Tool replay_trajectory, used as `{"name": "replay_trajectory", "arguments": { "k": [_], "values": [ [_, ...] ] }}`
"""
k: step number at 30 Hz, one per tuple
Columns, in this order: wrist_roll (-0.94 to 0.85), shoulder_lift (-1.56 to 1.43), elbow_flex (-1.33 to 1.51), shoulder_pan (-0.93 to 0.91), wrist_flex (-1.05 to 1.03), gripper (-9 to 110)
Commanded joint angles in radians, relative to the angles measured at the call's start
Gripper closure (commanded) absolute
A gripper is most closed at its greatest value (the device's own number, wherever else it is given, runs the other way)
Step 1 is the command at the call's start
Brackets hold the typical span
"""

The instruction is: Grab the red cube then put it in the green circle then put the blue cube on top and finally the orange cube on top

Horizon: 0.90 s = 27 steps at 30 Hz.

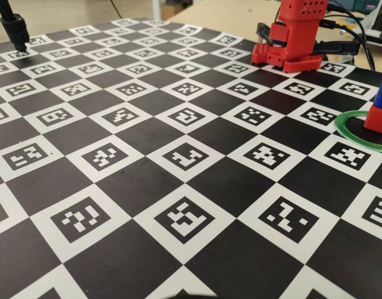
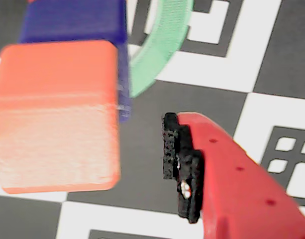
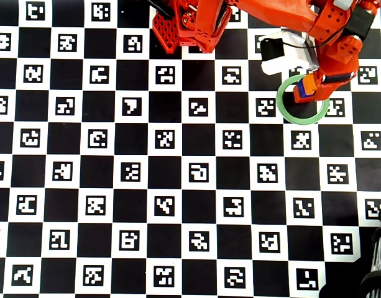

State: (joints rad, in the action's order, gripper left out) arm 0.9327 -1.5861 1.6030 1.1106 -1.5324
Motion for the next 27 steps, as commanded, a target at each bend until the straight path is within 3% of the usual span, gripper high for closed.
{"name": "replay_trajectory", "arguments": {
  "k": [1, 14, 27],
  "values": [
    [0.0, -0.084, -0.046, 0.014, -0.012, 63],
    [-0.026, -0.071, -0.069, -0.003, -0.028, 58],
    [-0.14, -0.035, -0.396, -0.094, -0.264, 57]
  ]
}}
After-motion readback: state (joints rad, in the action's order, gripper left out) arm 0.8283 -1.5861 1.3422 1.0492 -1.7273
